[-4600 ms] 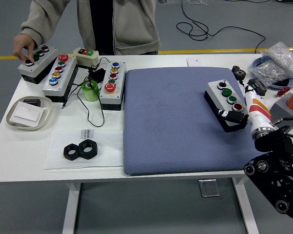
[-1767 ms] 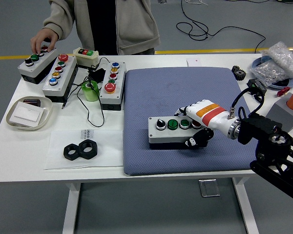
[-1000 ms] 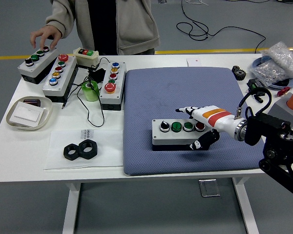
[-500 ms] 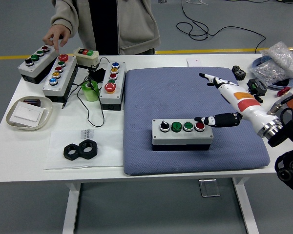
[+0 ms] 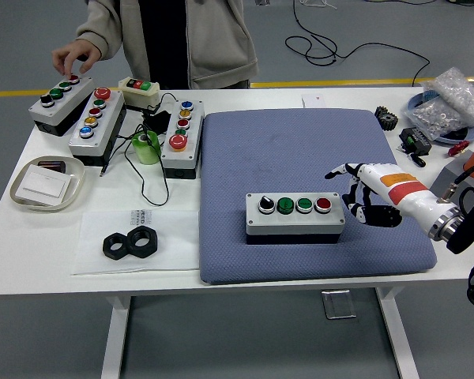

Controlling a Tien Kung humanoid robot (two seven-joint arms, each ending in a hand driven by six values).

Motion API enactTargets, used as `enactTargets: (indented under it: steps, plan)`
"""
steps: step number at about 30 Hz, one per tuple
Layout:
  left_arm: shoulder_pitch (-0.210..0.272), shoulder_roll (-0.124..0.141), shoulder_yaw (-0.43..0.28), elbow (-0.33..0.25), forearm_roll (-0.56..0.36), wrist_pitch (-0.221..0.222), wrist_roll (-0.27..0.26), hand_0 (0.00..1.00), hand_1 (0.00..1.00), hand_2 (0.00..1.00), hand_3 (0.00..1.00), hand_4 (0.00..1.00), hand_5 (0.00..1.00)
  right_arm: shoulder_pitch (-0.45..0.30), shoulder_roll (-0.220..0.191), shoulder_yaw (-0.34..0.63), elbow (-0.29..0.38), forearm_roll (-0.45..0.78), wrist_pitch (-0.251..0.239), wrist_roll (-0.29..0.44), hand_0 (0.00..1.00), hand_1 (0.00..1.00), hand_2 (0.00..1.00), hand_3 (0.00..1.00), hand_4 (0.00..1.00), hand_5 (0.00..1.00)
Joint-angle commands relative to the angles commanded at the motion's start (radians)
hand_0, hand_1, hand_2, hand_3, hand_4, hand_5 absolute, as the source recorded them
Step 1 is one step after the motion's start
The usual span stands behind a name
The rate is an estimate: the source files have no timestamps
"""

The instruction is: Pick up the button,place it on the desk,press the button,press the button

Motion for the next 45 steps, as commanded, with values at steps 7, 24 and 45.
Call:
enactTargets:
  steps: [7,24,45]
  plan:
    - [-0.002,0.000,0.004,0.000,-0.005,-0.001,-0.003,0.724,0.821,0.839,0.807,0.588,0.998,-0.001,-0.003,-0.014,0.019,-0.020,0.021,-0.004,0.344,0.124,0.236,0.729,0.431,0.002]
    - [-0.007,-0.001,0.004,0.001,-0.006,0.000,-0.003,0.724,0.821,0.839,0.807,0.588,0.998,0.003,0.008,-0.071,-0.026,-0.034,0.056,-0.016,0.336,0.114,0.226,0.726,0.431,0.002]
    - [-0.002,-0.001,-0.009,0.001,0.015,0.001,0.003,0.725,0.821,0.839,0.807,0.588,0.998,-0.023,-0.007,-0.013,0.002,-0.024,0.064,-0.030,0.337,0.114,0.226,0.727,0.437,0.002]
